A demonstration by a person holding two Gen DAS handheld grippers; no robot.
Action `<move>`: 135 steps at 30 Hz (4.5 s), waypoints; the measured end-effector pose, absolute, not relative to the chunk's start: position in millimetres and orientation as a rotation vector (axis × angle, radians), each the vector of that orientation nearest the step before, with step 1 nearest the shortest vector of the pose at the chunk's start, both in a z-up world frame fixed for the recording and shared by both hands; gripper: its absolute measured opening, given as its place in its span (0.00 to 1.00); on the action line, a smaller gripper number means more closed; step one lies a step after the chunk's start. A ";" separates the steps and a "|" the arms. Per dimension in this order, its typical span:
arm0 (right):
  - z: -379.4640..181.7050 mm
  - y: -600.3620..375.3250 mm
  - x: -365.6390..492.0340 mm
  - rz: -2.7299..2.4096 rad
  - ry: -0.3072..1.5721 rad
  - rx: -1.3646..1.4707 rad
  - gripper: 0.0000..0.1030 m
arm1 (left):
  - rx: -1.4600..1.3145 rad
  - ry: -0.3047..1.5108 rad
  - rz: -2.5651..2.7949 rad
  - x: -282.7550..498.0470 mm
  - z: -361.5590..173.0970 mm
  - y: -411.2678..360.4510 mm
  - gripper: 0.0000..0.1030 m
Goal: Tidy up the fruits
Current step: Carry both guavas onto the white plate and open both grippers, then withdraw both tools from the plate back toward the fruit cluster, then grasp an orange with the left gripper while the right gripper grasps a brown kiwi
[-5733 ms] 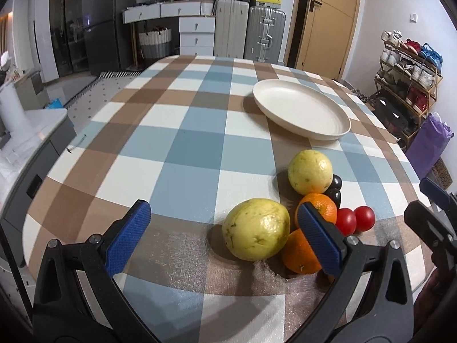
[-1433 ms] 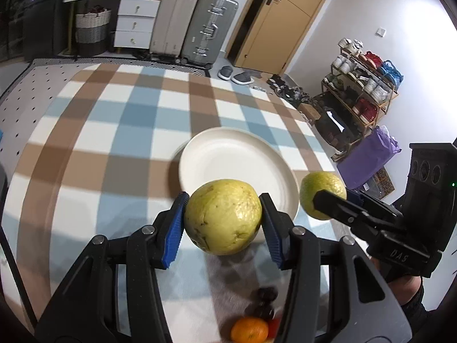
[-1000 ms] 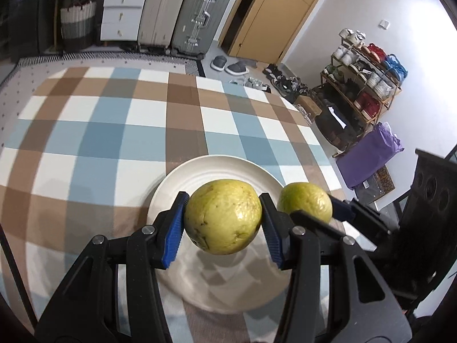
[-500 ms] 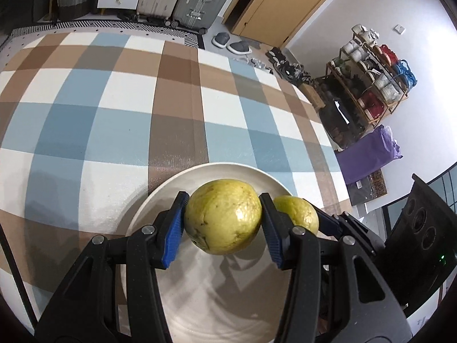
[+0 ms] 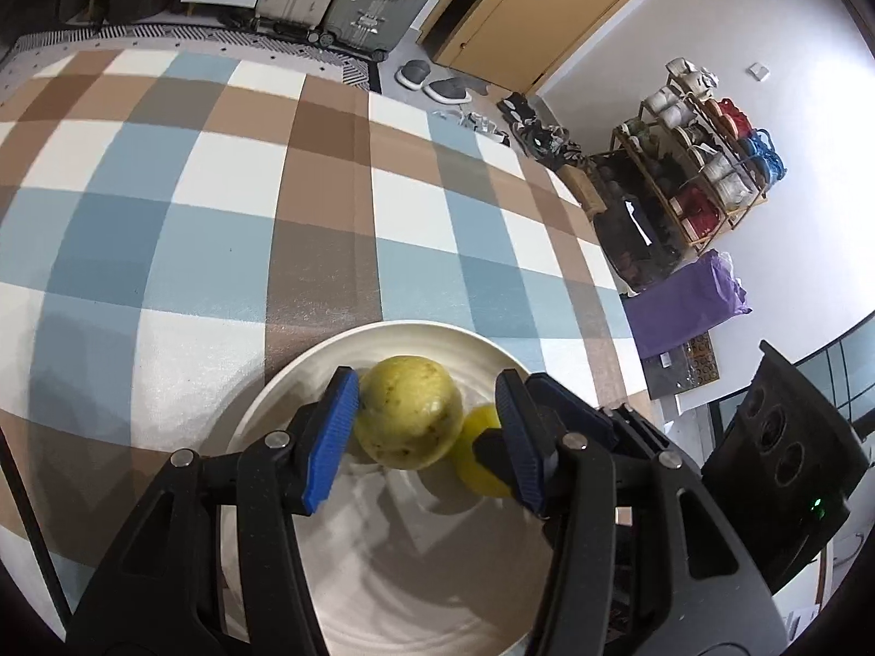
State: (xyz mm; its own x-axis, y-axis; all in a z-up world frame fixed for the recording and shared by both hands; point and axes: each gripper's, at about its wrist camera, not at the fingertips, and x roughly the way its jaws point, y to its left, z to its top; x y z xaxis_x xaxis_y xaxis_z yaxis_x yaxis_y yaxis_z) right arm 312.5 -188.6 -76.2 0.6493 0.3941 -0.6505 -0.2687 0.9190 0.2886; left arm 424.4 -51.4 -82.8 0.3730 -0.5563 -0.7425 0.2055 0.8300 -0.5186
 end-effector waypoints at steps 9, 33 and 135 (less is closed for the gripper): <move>-51.4 -201.8 281.6 0.315 0.727 0.150 0.63 | -0.327 1.042 -0.469 386.7 -51.5 -37.1 0.47; 6.2 -205.3 130.1 0.328 0.606 0.159 0.83 | -0.146 0.793 -0.300 189.6 26.6 -6.3 0.70; -85.4 -112.7 -16.8 0.508 0.819 0.138 0.79 | -0.389 0.890 -0.439 -18.0 -79.5 77.8 0.36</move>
